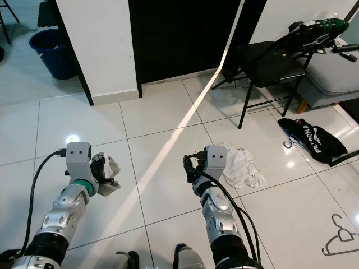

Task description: Hang hanger

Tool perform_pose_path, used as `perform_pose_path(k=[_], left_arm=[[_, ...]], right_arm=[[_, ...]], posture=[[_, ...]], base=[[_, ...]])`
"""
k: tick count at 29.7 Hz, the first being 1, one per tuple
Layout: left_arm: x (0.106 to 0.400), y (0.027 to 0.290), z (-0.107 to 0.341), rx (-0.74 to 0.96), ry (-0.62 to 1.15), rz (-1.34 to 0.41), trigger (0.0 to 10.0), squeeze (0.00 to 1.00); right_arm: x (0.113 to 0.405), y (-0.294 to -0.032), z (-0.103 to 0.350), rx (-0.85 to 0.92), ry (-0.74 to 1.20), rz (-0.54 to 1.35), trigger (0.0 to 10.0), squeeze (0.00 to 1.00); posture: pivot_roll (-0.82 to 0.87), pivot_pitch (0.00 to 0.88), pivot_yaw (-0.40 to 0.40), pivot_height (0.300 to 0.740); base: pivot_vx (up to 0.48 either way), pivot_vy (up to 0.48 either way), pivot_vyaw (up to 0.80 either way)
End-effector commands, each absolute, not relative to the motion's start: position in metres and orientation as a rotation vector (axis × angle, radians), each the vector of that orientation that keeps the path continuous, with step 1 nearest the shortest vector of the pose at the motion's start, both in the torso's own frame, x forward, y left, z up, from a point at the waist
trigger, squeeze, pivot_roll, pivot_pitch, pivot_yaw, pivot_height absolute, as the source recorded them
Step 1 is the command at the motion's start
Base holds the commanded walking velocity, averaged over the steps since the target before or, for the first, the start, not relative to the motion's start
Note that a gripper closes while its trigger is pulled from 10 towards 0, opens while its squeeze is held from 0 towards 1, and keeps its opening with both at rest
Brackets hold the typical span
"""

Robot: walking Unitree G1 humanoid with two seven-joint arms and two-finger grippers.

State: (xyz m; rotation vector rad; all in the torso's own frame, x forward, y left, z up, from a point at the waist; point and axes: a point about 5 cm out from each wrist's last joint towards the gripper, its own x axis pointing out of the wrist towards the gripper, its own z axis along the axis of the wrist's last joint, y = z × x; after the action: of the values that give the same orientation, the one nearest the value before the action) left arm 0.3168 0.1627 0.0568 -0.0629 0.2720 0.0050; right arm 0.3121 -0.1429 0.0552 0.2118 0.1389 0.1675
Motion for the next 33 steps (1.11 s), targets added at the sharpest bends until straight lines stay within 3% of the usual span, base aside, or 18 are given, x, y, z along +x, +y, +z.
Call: perform_pose_path(k=[1, 8, 33], left_arm=[[0.3152, 0.1633, 0.0562, -0.057, 0.265, 0.004, 10.0, 0.0], [0.3149, 0.1643, 0.0557, -0.048, 0.269, 0.004, 10.0, 0.0], [0.3144, 0.1612, 0.0512, -0.048, 0.296, -0.015, 10.0, 0.0]], right_arm=[[0.3094, -0.1453, 0.0493, 0.225, 0.165, 0.152, 10.0, 0.0], [0.3095, -0.1449, 0.0494, 0.226, 0.164, 0.152, 10.0, 0.0], [0.3048, -0.1527, 0.0478, 0.225, 0.161, 0.13, 10.0, 0.0]], posture=[[0.02, 0.105, 0.031, 0.74], [0.02, 0.106, 0.033, 0.74], [0.01, 0.1, 0.041, 0.74]], base=[[0.0, 0.0, 0.0], [0.0, 0.0, 0.0], [0.0, -0.334, 0.0]])
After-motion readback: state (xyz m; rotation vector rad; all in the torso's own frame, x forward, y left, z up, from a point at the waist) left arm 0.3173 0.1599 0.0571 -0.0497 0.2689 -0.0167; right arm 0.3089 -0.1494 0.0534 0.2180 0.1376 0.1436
